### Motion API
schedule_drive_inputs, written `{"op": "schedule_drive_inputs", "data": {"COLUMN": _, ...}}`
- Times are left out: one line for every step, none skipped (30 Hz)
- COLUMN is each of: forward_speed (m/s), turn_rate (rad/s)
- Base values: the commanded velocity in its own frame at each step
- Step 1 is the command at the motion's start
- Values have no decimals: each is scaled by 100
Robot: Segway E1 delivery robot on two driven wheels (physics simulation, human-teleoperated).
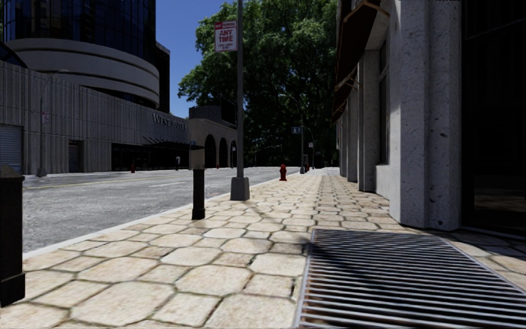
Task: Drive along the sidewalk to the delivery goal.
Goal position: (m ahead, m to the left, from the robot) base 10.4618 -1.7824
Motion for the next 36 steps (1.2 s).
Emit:
{"op": "schedule_drive_inputs", "data": {"forward_speed": 200, "turn_rate": -29}}
{"op": "schedule_drive_inputs", "data": {"forward_speed": 200, "turn_rate": -29}}
{"op": "schedule_drive_inputs", "data": {"forward_speed": 200, "turn_rate": -30}}
{"op": "schedule_drive_inputs", "data": {"forward_speed": 200, "turn_rate": -30}}
{"op": "schedule_drive_inputs", "data": {"forward_speed": 200, "turn_rate": -30}}
{"op": "schedule_drive_inputs", "data": {"forward_speed": 200, "turn_rate": -30}}
{"op": "schedule_drive_inputs", "data": {"forward_speed": 200, "turn_rate": -30}}
{"op": "schedule_drive_inputs", "data": {"forward_speed": 200, "turn_rate": -30}}
{"op": "schedule_drive_inputs", "data": {"forward_speed": 200, "turn_rate": -30}}
{"op": "schedule_drive_inputs", "data": {"forward_speed": 200, "turn_rate": -30}}
{"op": "schedule_drive_inputs", "data": {"forward_speed": 200, "turn_rate": -30}}
{"op": "schedule_drive_inputs", "data": {"forward_speed": 200, "turn_rate": -30}}
{"op": "schedule_drive_inputs", "data": {"forward_speed": 200, "turn_rate": -30}}
{"op": "schedule_drive_inputs", "data": {"forward_speed": 200, "turn_rate": -30}}
{"op": "schedule_drive_inputs", "data": {"forward_speed": 200, "turn_rate": -28}}
{"op": "schedule_drive_inputs", "data": {"forward_speed": 200, "turn_rate": -5}}
{"op": "schedule_drive_inputs", "data": {"forward_speed": 200, "turn_rate": -5}}
{"op": "schedule_drive_inputs", "data": {"forward_speed": 200, "turn_rate": 0}}
{"op": "schedule_drive_inputs", "data": {"forward_speed": 200, "turn_rate": 0}}
{"op": "schedule_drive_inputs", "data": {"forward_speed": 200, "turn_rate": 0}}
{"op": "schedule_drive_inputs", "data": {"forward_speed": 200, "turn_rate": 0}}
{"op": "schedule_drive_inputs", "data": {"forward_speed": 200, "turn_rate": 0}}
{"op": "schedule_drive_inputs", "data": {"forward_speed": 200, "turn_rate": 0}}
{"op": "schedule_drive_inputs", "data": {"forward_speed": 200, "turn_rate": 0}}
{"op": "schedule_drive_inputs", "data": {"forward_speed": 200, "turn_rate": 0}}
{"op": "schedule_drive_inputs", "data": {"forward_speed": 200, "turn_rate": 0}}
{"op": "schedule_drive_inputs", "data": {"forward_speed": 200, "turn_rate": 0}}
{"op": "schedule_drive_inputs", "data": {"forward_speed": 200, "turn_rate": 0}}
{"op": "schedule_drive_inputs", "data": {"forward_speed": 200, "turn_rate": 0}}
{"op": "schedule_drive_inputs", "data": {"forward_speed": 200, "turn_rate": 0}}
{"op": "schedule_drive_inputs", "data": {"forward_speed": 200, "turn_rate": 0}}
{"op": "schedule_drive_inputs", "data": {"forward_speed": 200, "turn_rate": 0}}
{"op": "schedule_drive_inputs", "data": {"forward_speed": 200, "turn_rate": -9}}
{"op": "schedule_drive_inputs", "data": {"forward_speed": 200, "turn_rate": -18}}
{"op": "schedule_drive_inputs", "data": {"forward_speed": 200, "turn_rate": -20}}
{"op": "schedule_drive_inputs", "data": {"forward_speed": 200, "turn_rate": -20}}
